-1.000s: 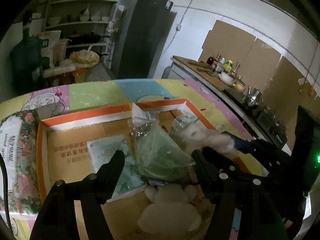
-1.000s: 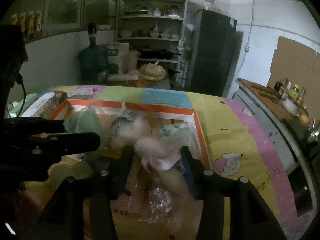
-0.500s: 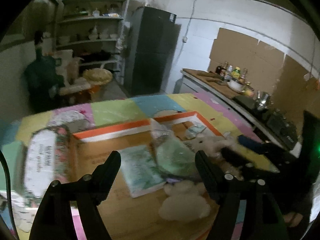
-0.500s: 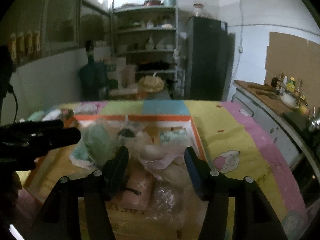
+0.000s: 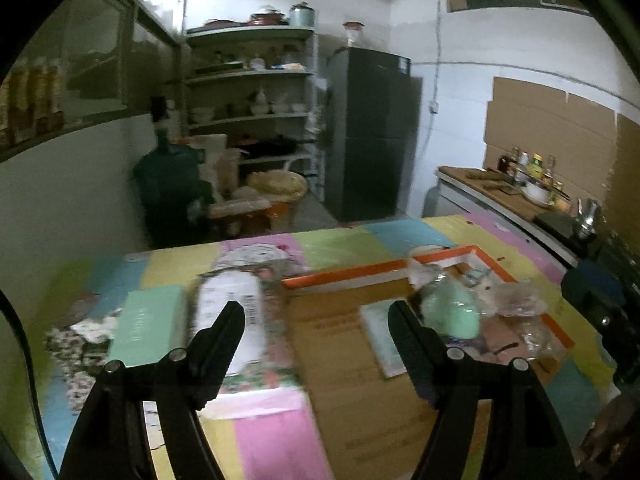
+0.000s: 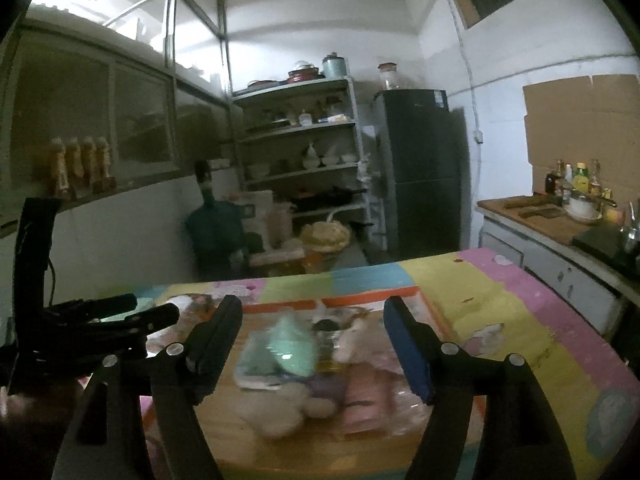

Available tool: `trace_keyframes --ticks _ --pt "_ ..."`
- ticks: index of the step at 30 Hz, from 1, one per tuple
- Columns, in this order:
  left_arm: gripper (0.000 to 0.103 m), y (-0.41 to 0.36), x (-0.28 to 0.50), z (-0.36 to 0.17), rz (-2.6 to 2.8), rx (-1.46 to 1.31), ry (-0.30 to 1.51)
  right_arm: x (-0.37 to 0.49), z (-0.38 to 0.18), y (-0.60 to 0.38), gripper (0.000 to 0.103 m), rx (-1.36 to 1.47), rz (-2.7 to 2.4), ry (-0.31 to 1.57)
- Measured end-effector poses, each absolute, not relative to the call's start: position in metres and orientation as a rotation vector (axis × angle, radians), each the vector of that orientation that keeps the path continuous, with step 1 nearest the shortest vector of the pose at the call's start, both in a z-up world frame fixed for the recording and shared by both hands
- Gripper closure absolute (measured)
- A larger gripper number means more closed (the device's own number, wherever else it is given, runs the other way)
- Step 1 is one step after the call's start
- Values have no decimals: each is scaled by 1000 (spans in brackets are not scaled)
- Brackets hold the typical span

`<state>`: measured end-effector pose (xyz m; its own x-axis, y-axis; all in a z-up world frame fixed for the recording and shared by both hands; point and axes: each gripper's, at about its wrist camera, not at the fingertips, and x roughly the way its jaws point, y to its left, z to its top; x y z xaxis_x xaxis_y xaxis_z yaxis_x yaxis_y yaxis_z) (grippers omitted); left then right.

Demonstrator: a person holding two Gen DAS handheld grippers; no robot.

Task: Organize soft objects
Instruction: 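Move both tools back to the remaining pile, then grasp the leopard-print cloth with the left tool while the right tool approaches the pile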

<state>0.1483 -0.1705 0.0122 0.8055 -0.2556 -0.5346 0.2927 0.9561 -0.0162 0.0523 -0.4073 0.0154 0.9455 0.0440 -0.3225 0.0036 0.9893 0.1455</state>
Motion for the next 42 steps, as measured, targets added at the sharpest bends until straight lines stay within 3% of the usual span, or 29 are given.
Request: trace_keyframes --ticks 42 --pt "29 26 106 6 -11 -119 540 65 17 -226 28 92 283 420"
